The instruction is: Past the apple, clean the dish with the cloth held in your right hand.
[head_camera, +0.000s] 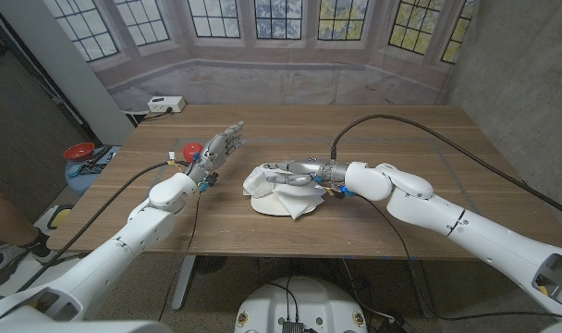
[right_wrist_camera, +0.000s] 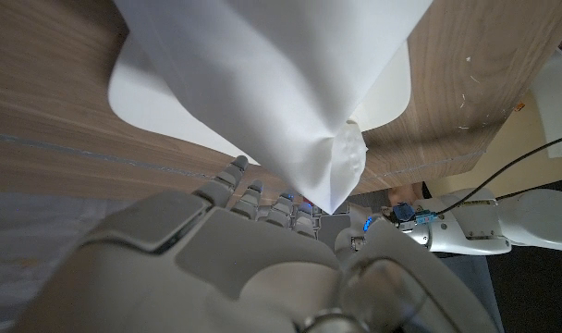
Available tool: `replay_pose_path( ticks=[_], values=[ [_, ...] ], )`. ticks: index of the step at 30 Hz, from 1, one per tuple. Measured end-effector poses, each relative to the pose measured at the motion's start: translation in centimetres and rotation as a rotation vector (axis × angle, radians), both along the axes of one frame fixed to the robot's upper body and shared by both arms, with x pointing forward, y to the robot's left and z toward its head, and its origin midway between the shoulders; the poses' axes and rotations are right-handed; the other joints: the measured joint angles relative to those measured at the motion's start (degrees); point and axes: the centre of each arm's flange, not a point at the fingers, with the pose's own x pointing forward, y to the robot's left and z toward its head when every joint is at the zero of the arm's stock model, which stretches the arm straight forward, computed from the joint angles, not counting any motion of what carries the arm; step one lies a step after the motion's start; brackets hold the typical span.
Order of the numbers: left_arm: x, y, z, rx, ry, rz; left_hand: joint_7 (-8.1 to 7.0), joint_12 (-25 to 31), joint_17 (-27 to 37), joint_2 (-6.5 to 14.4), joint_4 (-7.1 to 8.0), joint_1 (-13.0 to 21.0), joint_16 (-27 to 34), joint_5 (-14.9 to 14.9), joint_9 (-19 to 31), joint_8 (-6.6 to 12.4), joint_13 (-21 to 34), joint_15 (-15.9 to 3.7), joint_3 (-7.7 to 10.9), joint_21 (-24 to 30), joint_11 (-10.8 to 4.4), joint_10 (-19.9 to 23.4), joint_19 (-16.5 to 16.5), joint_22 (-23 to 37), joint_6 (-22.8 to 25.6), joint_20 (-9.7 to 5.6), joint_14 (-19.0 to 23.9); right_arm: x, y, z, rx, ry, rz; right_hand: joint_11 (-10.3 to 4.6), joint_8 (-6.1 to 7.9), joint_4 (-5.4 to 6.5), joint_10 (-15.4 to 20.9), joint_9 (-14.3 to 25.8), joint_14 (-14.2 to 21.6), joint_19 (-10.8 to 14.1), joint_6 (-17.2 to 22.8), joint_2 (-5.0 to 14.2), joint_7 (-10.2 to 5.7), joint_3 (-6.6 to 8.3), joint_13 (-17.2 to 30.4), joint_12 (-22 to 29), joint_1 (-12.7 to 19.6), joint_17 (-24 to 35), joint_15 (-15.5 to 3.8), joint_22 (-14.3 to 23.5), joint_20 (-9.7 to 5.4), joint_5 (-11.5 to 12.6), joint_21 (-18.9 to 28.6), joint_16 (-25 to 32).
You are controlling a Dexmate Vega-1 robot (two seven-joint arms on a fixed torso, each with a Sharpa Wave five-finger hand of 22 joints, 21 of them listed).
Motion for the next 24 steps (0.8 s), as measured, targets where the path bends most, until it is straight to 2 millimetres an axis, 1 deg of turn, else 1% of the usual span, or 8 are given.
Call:
replay_pose_path(
  ticks=[5,8,10,12,14,18,20,24],
  values=[
    [0.0,-0.1,-0.1,0.004,-0.001,0.004,0.0,0.0,0.0,0.0,0.0,0.0,0.0,0.0,0.0,0.0,0.0,0.11,0.0,0.0,0.0,0.0,-0.2,0.0,0.0,-0.21,-0.1,-0.3,0.0,-0.8,-0.018,0.0,-0.018,0.47,0.0,0.24,-1.8,0.0,-1.3,-0.8,-1.4,-0.57,-0.07,0.38,0.0,0.0,-0.6,-0.3,0.11,0.0,0.0,0.1,0.0,-0.2],
    [-0.1,-0.2,-0.1,0.006,-0.002,0.006,0.0,0.0,0.0,0.0,0.0,0.0,0.0,0.0,0.0,0.0,0.0,0.32,0.0,0.0,0.0,0.0,-0.2,0.0,0.0,-0.21,-0.3,-0.4,0.1,-1.2,-0.025,-0.003,-0.035,0.29,0.0,0.29,-2.8,0.0,-2.0,-1.3,-1.7,-0.35,0.23,0.64,0.0,0.0,-0.8,-0.3,0.03,0.0,0.05,0.2,0.0,-0.2],
    [-0.1,-0.2,-0.1,0.007,-0.003,0.007,0.0,0.0,0.0,0.0,0.0,0.0,0.0,0.0,0.0,0.0,0.0,0.11,0.0,0.0,0.0,0.0,-0.2,0.0,0.0,-0.21,-0.5,-0.5,0.2,-1.4,-0.027,-0.002,-0.038,0.68,0.0,0.14,-3.2,0.0,-2.2,-1.5,-2.2,-0.45,0.36,0.97,0.0,0.0,-0.9,-0.3,-0.03,0.0,-0.11,0.2,0.0,-0.2],
    [-0.1,-0.2,-0.2,0.008,-0.002,0.007,0.0,0.0,0.0,0.1,0.0,0.1,0.0,0.0,0.0,0.0,0.0,0.0,0.0,0.0,0.0,0.0,-0.3,0.0,0.0,-0.08,-0.6,-0.5,0.2,-1.7,-0.03,-0.003,-0.049,0.56,0.0,0.14,-3.7,0.0,-2.7,-1.7,-2.7,-0.64,0.43,0.97,0.0,0.0,-1.1,-0.3,0.13,0.0,0.1,0.2,0.0,-0.2],
    [-0.1,-0.3,-0.2,0.009,-0.002,0.007,0.0,0.0,0.0,0.2,0.0,0.2,0.0,0.0,0.0,0.0,0.0,0.01,0.0,0.0,0.0,0.0,-0.5,0.0,0.0,0.11,-0.6,-0.6,0.3,-1.9,-0.03,-0.004,-0.053,0.57,0.0,0.2,-3.9,0.0,-2.7,-1.9,-3.0,-0.64,0.71,1.38,0.0,0.0,-1.1,-0.3,0.13,0.0,0.3,0.2,0.0,-0.2],
    [-0.1,-0.3,-0.3,0.013,-0.003,0.006,-0.31,0.0,0.0,0.2,0.18,0.2,0.0,0.0,0.0,0.0,0.0,0.01,-0.18,0.0,0.0,0.0,-0.5,0.0,-0.3,0.11,-0.6,-0.6,0.6,-2.3,-0.025,-0.011,-0.061,0.34,0.0,0.14,-4.7,0.0,-2.7,-2.3,-3.0,-0.72,0.74,1.44,0.0,0.0,-1.5,-0.3,0.14,0.0,0.12,0.2,0.0,-0.2],
    [-0.2,-0.4,-0.3,0.015,-0.005,0.006,-0.08,0.0,0.0,0.2,0.19,0.2,0.0,0.0,0.0,0.0,0.0,0.01,-0.18,0.0,0.0,0.0,-0.5,0.0,-0.5,0.11,-0.6,-0.7,0.9,-2.5,-0.023,-0.011,-0.06,0.51,0.0,0.14,-5.1,0.0,-2.7,-2.5,-3.0,-0.89,0.74,1.44,0.0,0.0,-1.8,-0.3,0.14,0.0,0.3,0.1,0.0,-0.2],
    [-0.2,-0.5,-0.1,0.018,-0.011,0.003,0.0,0.0,0.0,0.2,0.19,0.2,0.0,0.0,0.0,0.0,0.0,0.01,-0.18,0.0,0.0,0.0,-0.8,0.0,-0.6,-0.21,-0.6,-0.7,1.1,-2.8,-0.014,-0.025,-0.06,0.27,0.0,0.28,-5.4,0.0,-2.7,-2.5,-3.0,-0.89,0.74,1.77,0.0,0.0,-1.8,-0.3,0.14,0.0,0.3,0.1,0.0,-0.2]
  ],
)
